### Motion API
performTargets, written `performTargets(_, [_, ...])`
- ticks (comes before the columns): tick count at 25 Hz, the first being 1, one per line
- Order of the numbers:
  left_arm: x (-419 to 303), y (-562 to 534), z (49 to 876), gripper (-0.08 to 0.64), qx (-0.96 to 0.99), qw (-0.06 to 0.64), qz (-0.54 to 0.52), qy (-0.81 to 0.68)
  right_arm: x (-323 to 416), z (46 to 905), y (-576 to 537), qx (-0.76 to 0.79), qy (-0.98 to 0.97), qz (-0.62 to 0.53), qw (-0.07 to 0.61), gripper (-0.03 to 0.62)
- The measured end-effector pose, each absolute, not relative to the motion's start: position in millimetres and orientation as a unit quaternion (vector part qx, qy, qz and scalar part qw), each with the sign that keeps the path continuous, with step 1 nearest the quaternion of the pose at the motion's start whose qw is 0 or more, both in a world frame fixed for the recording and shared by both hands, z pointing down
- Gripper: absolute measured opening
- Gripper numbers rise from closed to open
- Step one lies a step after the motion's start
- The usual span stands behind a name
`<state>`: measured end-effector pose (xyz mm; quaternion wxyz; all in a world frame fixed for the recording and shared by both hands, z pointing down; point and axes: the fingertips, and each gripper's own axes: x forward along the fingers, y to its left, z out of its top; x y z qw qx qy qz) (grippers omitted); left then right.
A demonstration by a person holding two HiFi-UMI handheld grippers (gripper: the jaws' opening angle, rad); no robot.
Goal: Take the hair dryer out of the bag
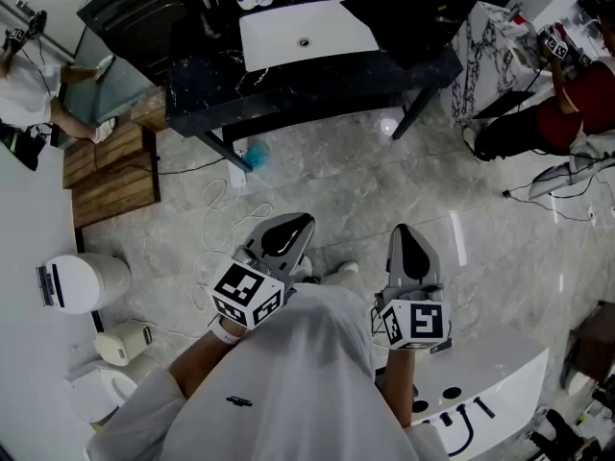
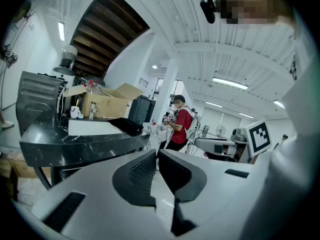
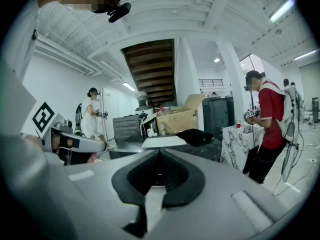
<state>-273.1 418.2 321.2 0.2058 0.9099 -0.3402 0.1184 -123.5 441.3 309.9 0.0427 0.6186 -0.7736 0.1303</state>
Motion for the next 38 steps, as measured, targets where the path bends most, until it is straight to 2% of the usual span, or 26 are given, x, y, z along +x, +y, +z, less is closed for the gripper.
performTargets(9, [-228,469,305,0.017,0.914,0.215,0.108,-0.326,-87,286,492,0.652,-0.746,0.133,0.015,0.012])
performTargets(13, [-208,477,297,0.017,0.915,0.207,0.11,-0.327,-63,280,498,0.652,-0.745,0.141,-0.011,0.011])
performTargets(21, [-165,484,280,0.017,0.914,0.192,0.107,-0.34,-38,273,503,0.629,-0.765,0.141,-0.02,0.011])
performTargets(38, [-110,509,310,0.017,0.907,0.193,0.144,-0.345,6,313,522,0.614,-0.766,0.189,-0.03,0.012])
